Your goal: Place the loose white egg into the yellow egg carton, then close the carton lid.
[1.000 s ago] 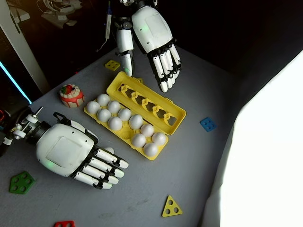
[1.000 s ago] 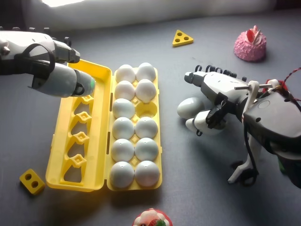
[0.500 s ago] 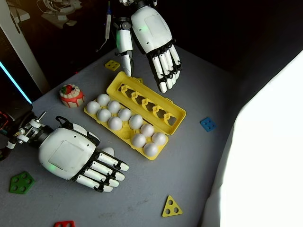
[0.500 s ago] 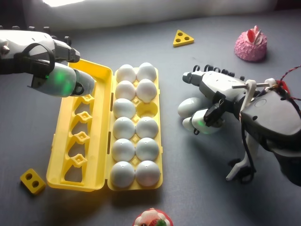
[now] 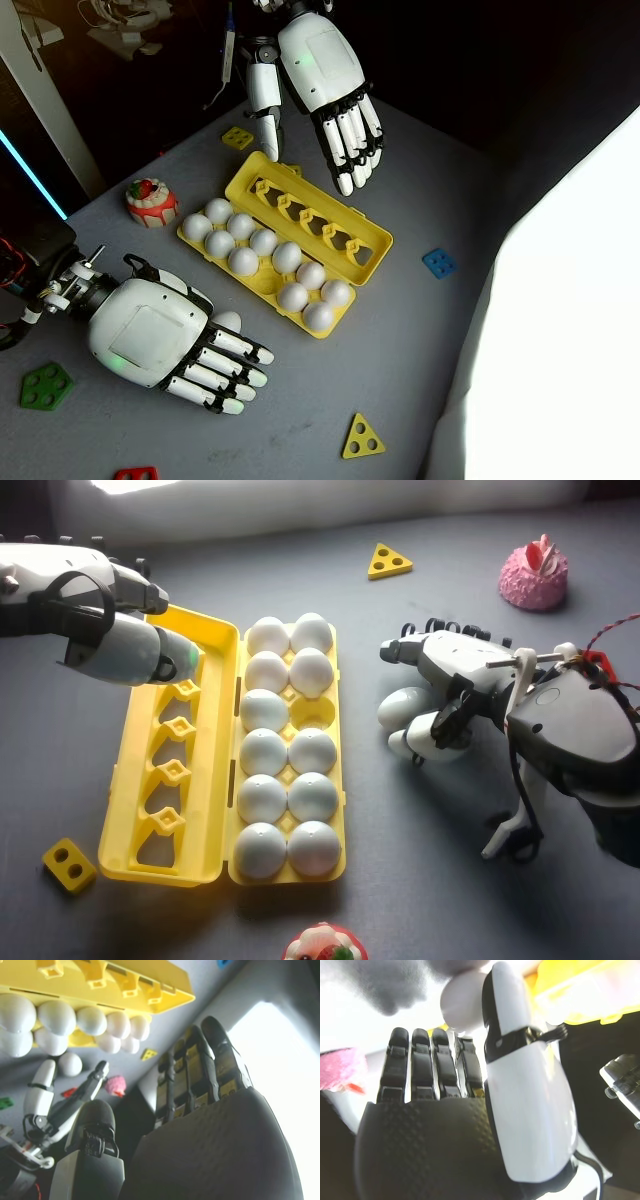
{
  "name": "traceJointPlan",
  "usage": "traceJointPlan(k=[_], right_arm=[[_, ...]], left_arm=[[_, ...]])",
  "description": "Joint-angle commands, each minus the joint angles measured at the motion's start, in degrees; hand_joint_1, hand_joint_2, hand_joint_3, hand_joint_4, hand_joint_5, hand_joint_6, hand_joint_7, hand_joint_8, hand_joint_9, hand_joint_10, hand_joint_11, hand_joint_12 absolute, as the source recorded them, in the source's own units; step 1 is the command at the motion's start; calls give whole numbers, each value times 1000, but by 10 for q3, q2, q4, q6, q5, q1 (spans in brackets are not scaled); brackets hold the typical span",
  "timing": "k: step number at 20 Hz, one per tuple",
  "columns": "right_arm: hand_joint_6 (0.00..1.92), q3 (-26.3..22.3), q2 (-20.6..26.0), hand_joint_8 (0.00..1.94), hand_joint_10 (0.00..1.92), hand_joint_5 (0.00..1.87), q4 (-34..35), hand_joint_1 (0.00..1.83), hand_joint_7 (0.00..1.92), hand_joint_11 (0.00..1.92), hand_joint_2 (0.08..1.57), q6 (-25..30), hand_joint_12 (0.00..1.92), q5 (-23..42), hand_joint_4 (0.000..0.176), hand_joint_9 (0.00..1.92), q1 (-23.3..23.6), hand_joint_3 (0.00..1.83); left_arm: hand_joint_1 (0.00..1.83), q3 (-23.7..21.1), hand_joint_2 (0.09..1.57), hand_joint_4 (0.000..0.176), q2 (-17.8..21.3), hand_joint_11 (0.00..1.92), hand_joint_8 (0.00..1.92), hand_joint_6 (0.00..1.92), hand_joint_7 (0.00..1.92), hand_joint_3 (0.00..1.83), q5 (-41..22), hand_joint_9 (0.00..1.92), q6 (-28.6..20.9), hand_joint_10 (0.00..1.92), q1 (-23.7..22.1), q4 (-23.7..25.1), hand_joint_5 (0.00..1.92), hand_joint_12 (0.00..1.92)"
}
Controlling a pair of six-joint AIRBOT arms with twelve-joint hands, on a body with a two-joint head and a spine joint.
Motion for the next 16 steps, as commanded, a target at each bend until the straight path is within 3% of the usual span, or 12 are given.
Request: traceJointPlan(k=[1, 2, 9, 14, 16], right_arm=[[7, 1, 3, 5, 2, 310, -37, 1261, 80, 0, 1050, 0, 185, 21, 0, 58, -1, 2], [9, 1, 3, 2, 4, 327, -38, 1271, 105, 0, 1050, -2, 345, 19, 0, 70, -2, 1], [4, 1, 3, 0, 1, 321, -41, 1267, 102, 0, 1053, -12, 294, 18, 0, 67, -10, 2], [11, 3, 2, 1, 0, 361, -49, 1251, 99, 0, 1056, -11, 130, 18, 0, 57, -9, 3], [63, 5, 2, 8, 7, 503, -50, 1281, 139, 0, 1047, -11, 174, 18, 0, 79, -9, 0]], left_arm=[[113, 2, 1320, 14, 2, 0, 2, 2, 234, 2, 24, 256, 1, 2, -10, 29, 225, 686], [86, 2, 1326, 25, 2, 0, 3, 0, 237, 4, 24, 259, 1, 3, -11, 29, 218, 681], [72, 3, 1333, 22, 2, 0, 1, 0, 227, 4, 24, 246, 1, 2, -12, 30, 212, 638], [70, 3, 1330, 13, 2, 0, 0, 6, 229, 0, 23, 238, 0, 0, -12, 29, 230, 684], [93, 3, 1329, 15, 2, 0, 1, 2, 238, 0, 23, 229, -1, 0, -12, 29, 215, 598]])
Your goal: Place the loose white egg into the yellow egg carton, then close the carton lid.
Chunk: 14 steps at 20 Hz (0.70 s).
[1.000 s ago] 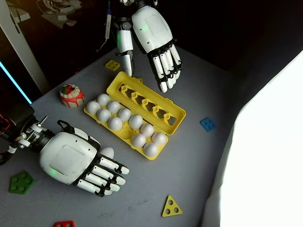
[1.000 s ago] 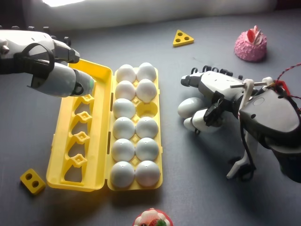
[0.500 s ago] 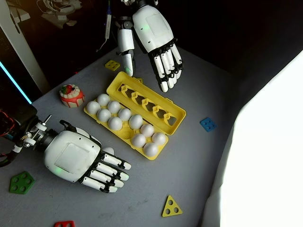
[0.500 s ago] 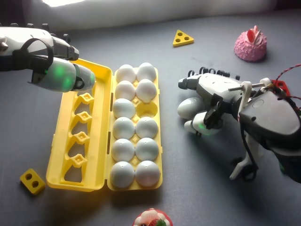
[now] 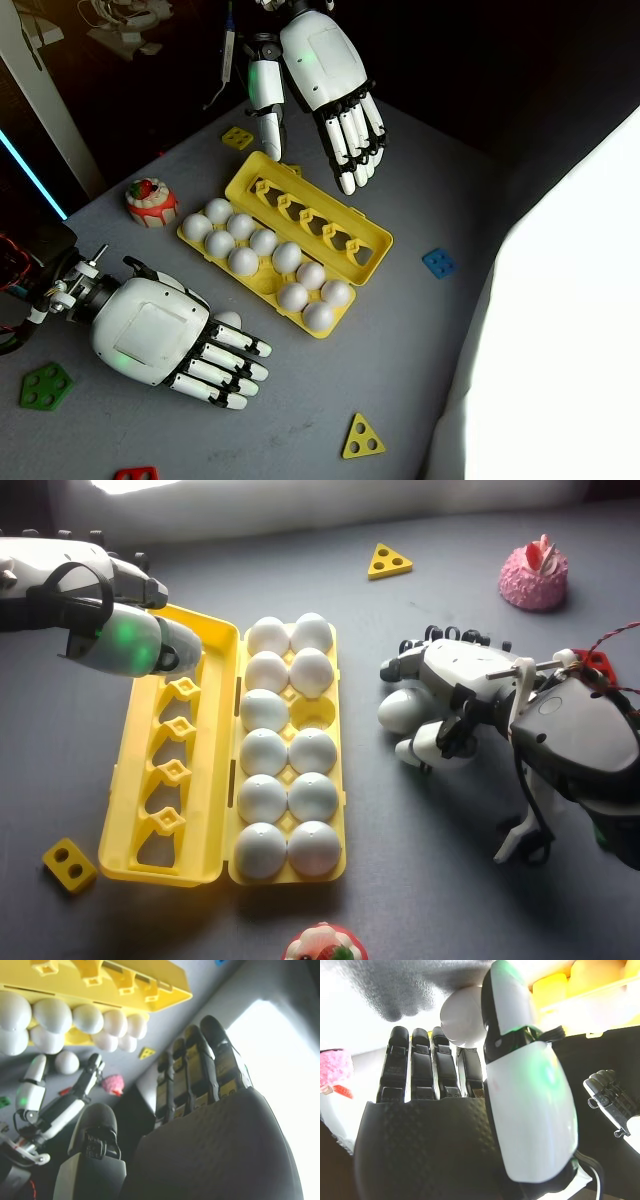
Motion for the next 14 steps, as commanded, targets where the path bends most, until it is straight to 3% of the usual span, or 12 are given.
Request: traceJointPlan(k=[1, 2, 5, 10, 12, 14], right_arm=[[74, 1, 2, 6, 9, 537, -36, 1281, 158, 0, 1044, 5, 147, 26, 0, 91, 4, 0], [79, 1, 2, 1, 5, 554, -38, 1274, 155, 0, 1047, 5, 89, 26, 0, 85, 4, 0], [89, 2, 2, 1, 7, 577, -38, 1277, 170, 0, 1033, 6, 205, 26, 0, 103, 4, 0], [112, 3, 2, 3, 7, 607, -39, 1270, 185, 0, 1021, 7, 162, 27, 0, 121, 5, 0], [220, 3, 2, 2, 6, 683, -41, 1221, 204, 0, 1052, 8, 214, 27, 0, 129, 5, 4], [392, 3, 1, 0, 2, 626, -47, 1213, 208, 0, 1057, 10, 255, 29, 0, 136, 5, 2]], left_arm=[[102, 3, 1325, 15, 2, 0, 1, 5, 239, 0, 22, 230, -2, 1, -7, 28, 223, 608], [103, 3, 1325, 18, 2, 0, 1, 5, 240, 0, 22, 235, -4, 2, -7, 28, 228, 627], [111, 2, 1324, 18, 2, 0, 2, 3, 237, 0, 22, 237, -13, 2, -7, 28, 228, 604], [70, -1, 1334, 18, 2, 0, 0, 3, 209, 3, 15, 213, -36, 0, -7, 27, 203, 566], [96, -1, 1330, 18, 2, 0, 2, 5, 216, 0, 13, 217, -36, 2, -7, 12, 208, 581], [103, -5, 1329, 18, 2, 0, 3, 6, 218, 0, 10, 219, -31, 2, -5, 6, 212, 586]])
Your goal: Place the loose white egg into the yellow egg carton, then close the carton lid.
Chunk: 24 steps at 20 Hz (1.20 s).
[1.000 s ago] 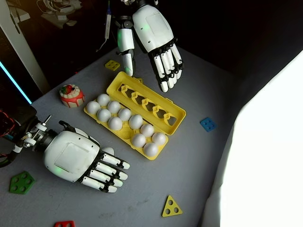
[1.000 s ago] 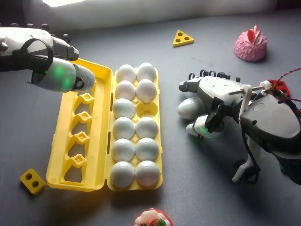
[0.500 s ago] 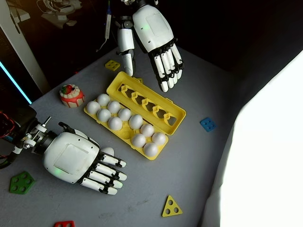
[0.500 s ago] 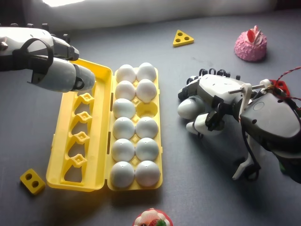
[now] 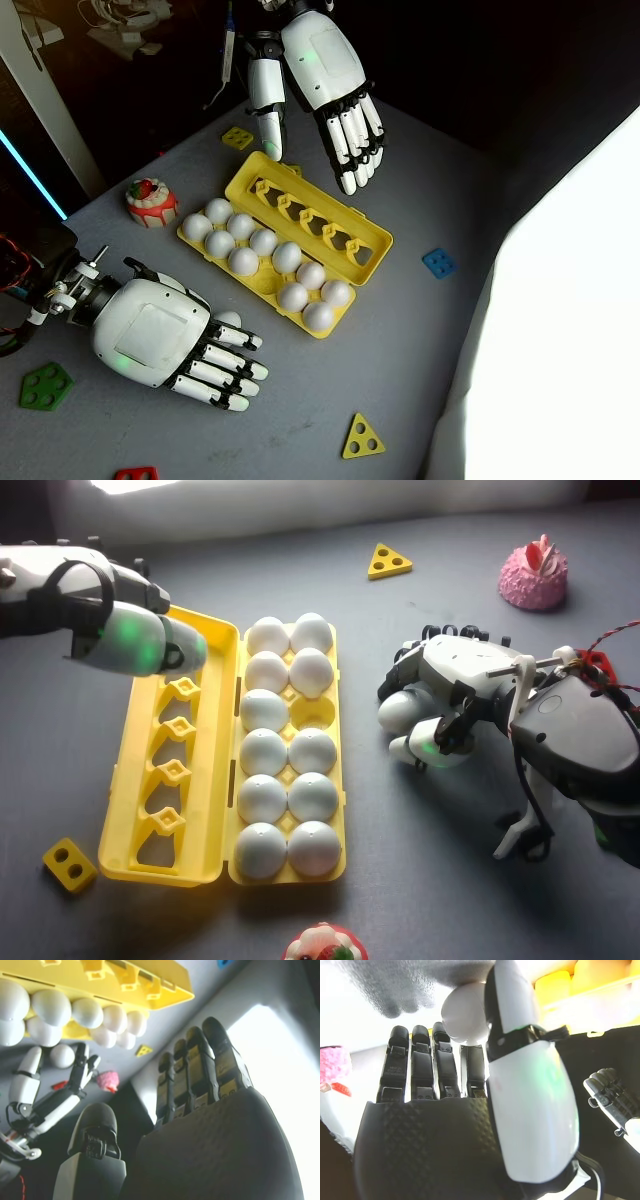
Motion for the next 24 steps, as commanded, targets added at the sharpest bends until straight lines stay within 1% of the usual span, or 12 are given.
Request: traceJointPlan(k=[1, 2, 3, 4, 7, 9, 13, 15, 16, 17, 20, 24], right_arm=[[481, 1, 1, 0, 1, 588, -36, 1212, 208, 0, 1057, 4, 265, 29, 0, 136, 5, 1], [592, 1, 1, 1, 2, 580, -36, 1204, 221, 0, 1061, 4, 303, 29, 0, 142, 5, 2], [1005, 1, 1, 26, 20, 836, -36, 1156, 381, 0, 1128, 4, 351, 29, 0, 204, 5, 6], [1080, 1, 0, 37, 26, 917, -36, 1146, 510, 0, 1142, 4, 354, 29, 0, 235, 5, 1], [1084, 1, 0, 34, 25, 920, -36, 1145, 516, 0, 1142, 4, 354, 29, 0, 237, 5, 0], [1025, 1, 0, 29, 29, 958, -42, 1155, 561, 0, 1126, 7, 347, 28, 0, 262, 5, 0], [1022, -1, 5, 24, 27, 960, -102, 1156, 564, 0, 1125, 52, 346, 29, 0, 263, 7, 0], [1021, -1, 10, 21, 26, 960, -141, 1156, 565, 0, 1125, 90, 346, 31, 0, 263, 7, 0], [1076, -2, 13, 12, 19, 924, -175, 1148, 555, 0, 1139, 120, 333, 34, 0, 254, 4, 4], [1083, -2, 14, 6, 17, 920, -202, 1147, 555, 0, 1143, 150, 306, 42, 0, 258, 1, 1], [1075, -2, 19, 2, 12, 924, -278, 1149, 555, 0, 1141, 266, 317, 56, 0, 260, -4, 0], [1082, -2, 18, 2, 11, 921, -324, 1148, 557, 0, 1142, 372, 333, 81, 0, 261, -12, 1]], left_arm=[[103, -2, 1329, 18, 2, 0, 3, 6, 218, 0, 19, 219, 6, 2, -5, 24, 212, 587], [81, -3, 1333, 14, 2, 0, 2, 5, 219, 1, 19, 215, 13, 0, -5, 21, 211, 591], [48, -5, 1333, 25, 2, 0, 3, 2, 225, 2, 19, 229, 21, 5, -5, 18, 206, 610], [56, -8, 1331, 26, 2, 0, 3, 3, 228, 0, 19, 224, 26, 2, -4, 17, 212, 601], [56, -11, 1332, 26, 2, 0, 3, 3, 228, 0, 32, 224, 28, 2, 3, 17, 212, 599], [71, -12, 1332, 23, 2, 0, 1, 2, 227, 0, 51, 214, 28, 1, 11, 17, 213, 552], [71, -13, 1332, 23, -1, 0, 1, 2, 227, 0, 70, 214, 28, 1, 26, 12, 213, 549], [71, -16, 1332, 23, -2, 0, 1, 1, 227, 0, 71, 214, 28, 1, 30, 11, 213, 548], [58, -17, 1338, 25, -2, 0, 1, 0, 231, 2, 71, 219, 28, 3, 31, 11, 202, 541], [78, -18, 1336, 22, -3, 0, 2, 3, 225, 1, 71, 221, 28, 2, 32, 10, 210, 594], [52, -19, 1334, 27, -3, 0, 2, 3, 225, 0, 69, 231, 28, 5, 32, 10, 199, 608], [61, -18, 1329, 28, -3, 0, 4, 4, 241, 0, 67, 256, 28, 10, 31, 10, 209, 645]])
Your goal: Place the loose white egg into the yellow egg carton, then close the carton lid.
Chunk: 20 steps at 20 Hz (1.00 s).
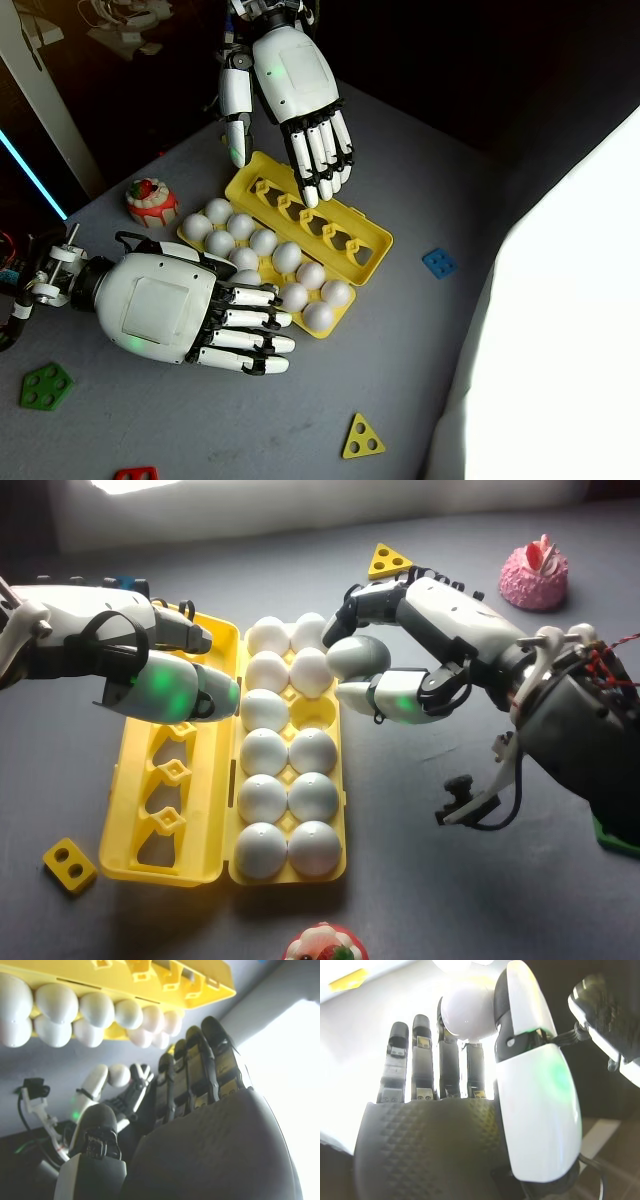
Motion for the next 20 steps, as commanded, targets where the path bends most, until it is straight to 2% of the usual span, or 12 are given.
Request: traceJointPlan(k=[1, 3, 9, 15, 17, 20], right_arm=[[1082, -1, 1, 1, 10, 921, -39, 1148, 557, 0, 1142, 20, 335, 63, 0, 261, 0, 1], [1083, 0, -8, 1, 10, 920, -64, 1148, 557, 0, 1142, 57, 338, 79, 0, 262, -8, 1], [1084, 9, -42, 1, 9, 920, -83, 1148, 557, 0, 1143, 62, 344, 111, 0, 262, -18, 0], [1084, 50, -75, 1, 8, 920, -94, 1148, 557, 0, 1143, 76, 348, 123, 0, 262, -30, 0], [994, 59, -81, 4, 17, 977, -94, 1162, 589, 0, 1115, 85, 476, 123, 0, 306, -29, 0], [988, 66, -88, 3, 16, 980, -94, 1163, 591, 0, 1113, 89, 488, 123, 0, 308, -27, 0]], left_arm=[[61, 2, 1329, 28, -1, 0, 4, 4, 241, 0, 21, 256, 0, 10, -5, 22, 209, 645], [61, 3, 1329, 28, -1, 0, 4, 3, 242, 0, 16, 257, 4, 9, -12, 23, 209, 646], [61, 17, 1329, 28, -1, 0, 3, 3, 242, 0, 14, 257, 5, 8, -33, 25, 209, 647], [61, 20, 1329, 28, -1, 0, 2, 2, 242, 0, 10, 258, 5, 7, -38, 26, 209, 648], [22, 20, 1335, 27, -1, 0, 0, 1, 238, 2, 8, 274, 5, 11, -38, 24, 196, 629], [21, 19, 1336, 27, -1, 0, 0, 1, 237, 2, 7, 275, 5, 10, -38, 23, 195, 625]])
